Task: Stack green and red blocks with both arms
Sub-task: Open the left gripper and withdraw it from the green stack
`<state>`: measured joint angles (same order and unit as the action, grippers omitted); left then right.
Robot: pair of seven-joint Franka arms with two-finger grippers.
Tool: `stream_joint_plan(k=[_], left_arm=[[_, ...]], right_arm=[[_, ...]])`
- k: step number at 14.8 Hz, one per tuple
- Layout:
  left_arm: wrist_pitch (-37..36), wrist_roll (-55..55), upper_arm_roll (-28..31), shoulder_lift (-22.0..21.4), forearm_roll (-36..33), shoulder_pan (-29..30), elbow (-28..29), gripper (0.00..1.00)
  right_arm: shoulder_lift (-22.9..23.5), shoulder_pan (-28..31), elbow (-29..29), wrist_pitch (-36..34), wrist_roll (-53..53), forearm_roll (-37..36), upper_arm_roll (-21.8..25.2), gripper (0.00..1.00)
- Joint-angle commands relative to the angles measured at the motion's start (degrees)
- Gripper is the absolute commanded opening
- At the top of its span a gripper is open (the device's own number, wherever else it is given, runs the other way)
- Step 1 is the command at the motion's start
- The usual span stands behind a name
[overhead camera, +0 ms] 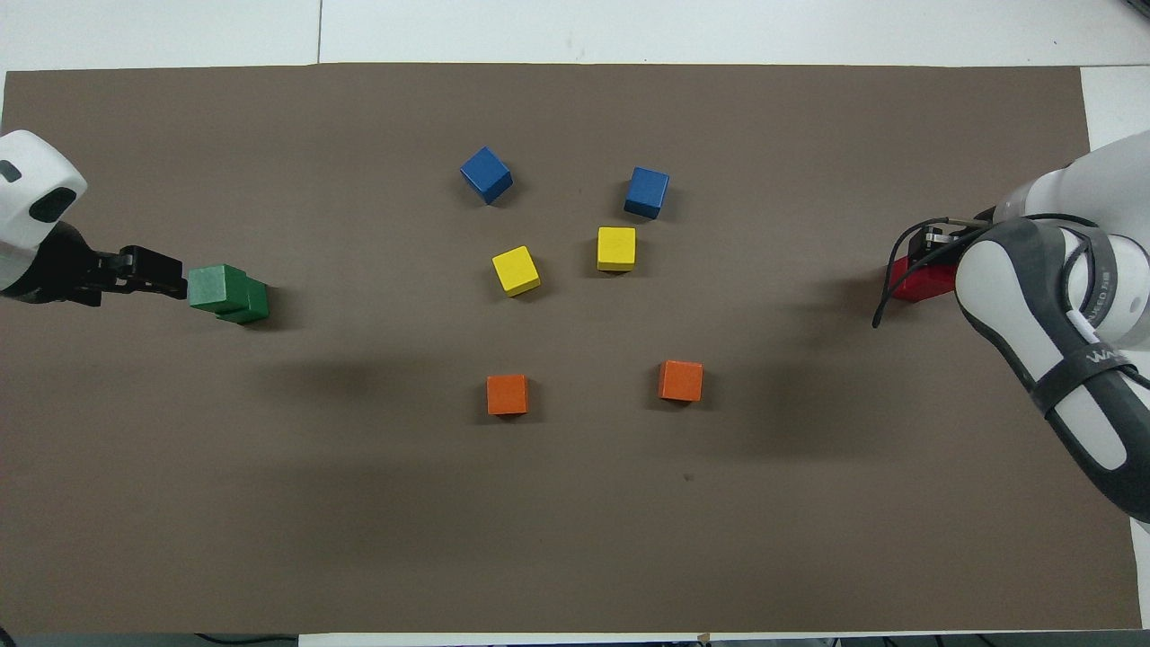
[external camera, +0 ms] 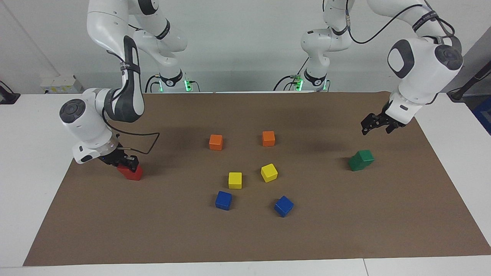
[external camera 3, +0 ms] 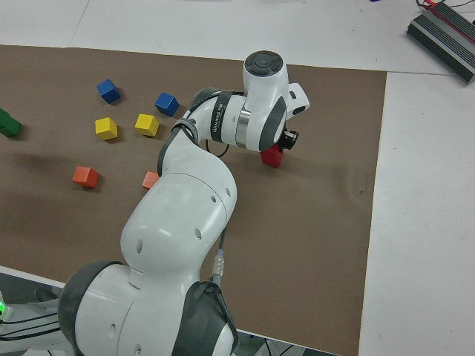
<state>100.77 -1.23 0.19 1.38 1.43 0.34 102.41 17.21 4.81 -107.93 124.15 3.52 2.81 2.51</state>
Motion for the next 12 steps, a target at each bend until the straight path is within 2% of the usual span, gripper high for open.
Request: stream_joint_plan(k=[1,4,6,8,11,12], left_arm=[[-4.2,-1.0,0.2,-4.8,0.7,0.2,1.2,1.00],[-7.3,-1.0,0.2,-7.1,0.6,0.2,1.0,1.00],[-8.3,-1.0,0.4,-7.5,0.5,-0.2,0.3,1.00],[-10.0,-1.0,0.1,-7.6,0.0,-0.4,-1.3,1.00],[-11.5,-1.0,0.0,-6.1,-0.2,-1.4,-4.4,1.00],[-12.9,-1.1,-0.1,-4.3,-0.5,-1.8,-6.0,1.00]], right_arm=[[-1.4,0.5,-1.8,1.4,0.9,0.4,-0.5,0.30],[-1.5,0.5,-1.8,1.4,1.1,0.4,-0.5,0.65],[-1.5,0.5,-1.8,1.4,1.1,0.4,-0.5,0.81],[-1.5,0.5,-1.8,1.4,1.1,0.4,-0.5,0.87],[-1.4,0.5,-1.8,1.4,1.2,0.4,-0.5,0.88],[-1.4,0.5,-1.7,1.3,1.3,0.4,-0.5,0.89]])
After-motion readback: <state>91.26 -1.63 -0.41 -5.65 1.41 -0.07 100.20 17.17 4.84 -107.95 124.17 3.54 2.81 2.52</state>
